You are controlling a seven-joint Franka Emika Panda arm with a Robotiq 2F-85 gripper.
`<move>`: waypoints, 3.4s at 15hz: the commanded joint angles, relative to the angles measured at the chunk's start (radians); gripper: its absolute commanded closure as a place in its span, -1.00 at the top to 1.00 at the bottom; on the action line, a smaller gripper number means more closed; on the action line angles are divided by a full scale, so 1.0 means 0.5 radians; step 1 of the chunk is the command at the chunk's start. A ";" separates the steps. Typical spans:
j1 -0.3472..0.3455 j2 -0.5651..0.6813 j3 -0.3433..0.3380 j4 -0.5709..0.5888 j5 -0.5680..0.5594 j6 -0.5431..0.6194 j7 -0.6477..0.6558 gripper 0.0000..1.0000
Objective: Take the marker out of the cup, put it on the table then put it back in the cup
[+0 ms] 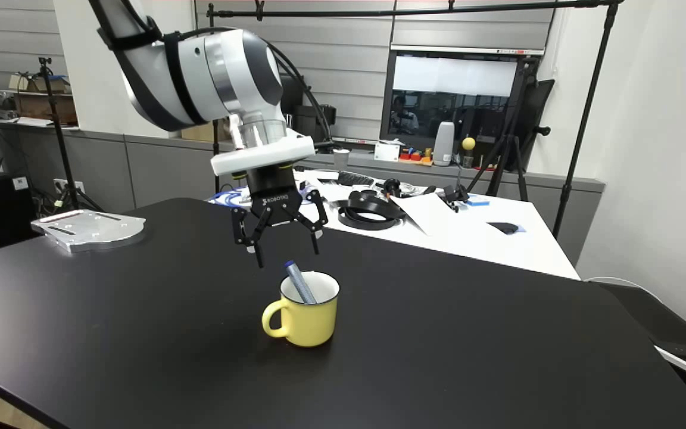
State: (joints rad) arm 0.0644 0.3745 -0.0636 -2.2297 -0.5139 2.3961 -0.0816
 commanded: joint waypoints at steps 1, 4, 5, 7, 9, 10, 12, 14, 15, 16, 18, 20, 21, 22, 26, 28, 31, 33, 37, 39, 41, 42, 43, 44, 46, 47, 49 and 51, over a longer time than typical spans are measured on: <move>-0.003 0.027 -0.010 0.017 -0.030 -0.025 0.003 0.36; -0.002 0.042 -0.011 0.018 -0.027 -0.023 -0.002 -0.11; -0.002 0.041 -0.011 0.016 -0.027 -0.022 -0.002 -0.23; -0.006 0.026 -0.010 0.005 -0.022 -0.019 -0.009 -0.50; -0.010 0.000 -0.014 -0.010 -0.024 -0.010 -0.008 -0.75; -0.011 -0.007 -0.017 -0.013 -0.027 -0.007 -0.006 -0.91; -0.013 -0.030 -0.028 -0.017 -0.034 -0.003 0.001 -0.89; -0.009 -0.062 -0.040 -0.026 -0.051 0.000 0.013 -0.88; -0.006 -0.079 -0.045 -0.030 -0.065 0.001 0.019 -0.89; 0.001 -0.110 -0.052 -0.035 -0.091 -0.001 0.032 -0.88; 0.006 -0.184 -0.053 -0.044 -0.134 -0.013 0.042 -0.89; 0.009 -0.276 -0.041 -0.046 -0.164 -0.053 0.047 -0.89; 0.015 -0.323 -0.032 -0.039 -0.170 -0.104 0.052 -0.89; 0.010 -0.364 -0.011 -0.033 -0.145 -0.158 0.016 -0.89; 0.002 -0.470 0.102 0.011 0.057 -0.439 -0.127 -0.89; -0.002 -0.472 0.160 0.059 0.272 -0.592 -0.212 -0.89; -0.004 -0.416 0.213 0.159 0.520 -0.834 -0.286 -0.89; -0.010 -0.370 0.228 0.192 0.583 -0.828 -0.301 -0.89; -0.009 -0.207 0.228 0.258 0.647 -0.711 -0.206 -0.89; -0.005 -0.112 0.222 0.310 0.693 -0.677 -0.115 -0.89; 0.002 -0.013 0.211 0.375 0.736 -0.642 0.005 -0.89; 0.006 0.037 0.206 0.410 0.752 -0.630 0.060 -0.89; 0.005 0.079 0.205 0.441 0.776 -0.620 0.093 -0.89; 0.006 0.124 0.203 0.479 0.796 -0.621 0.129 -0.89; 0.010 0.201 0.199 0.551 0.833 -0.630 0.191 -0.89; 0.009 0.236 0.198 0.587 0.856 -0.642 0.212 -0.89; 0.000 0.301 0.197 0.664 0.919 -0.673 0.247 -0.89; -0.007 0.363 0.188 0.741 0.997 -0.725 0.315 -0.89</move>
State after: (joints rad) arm 0.0653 0.5034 0.0377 -1.9451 -0.0650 2.0946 0.0103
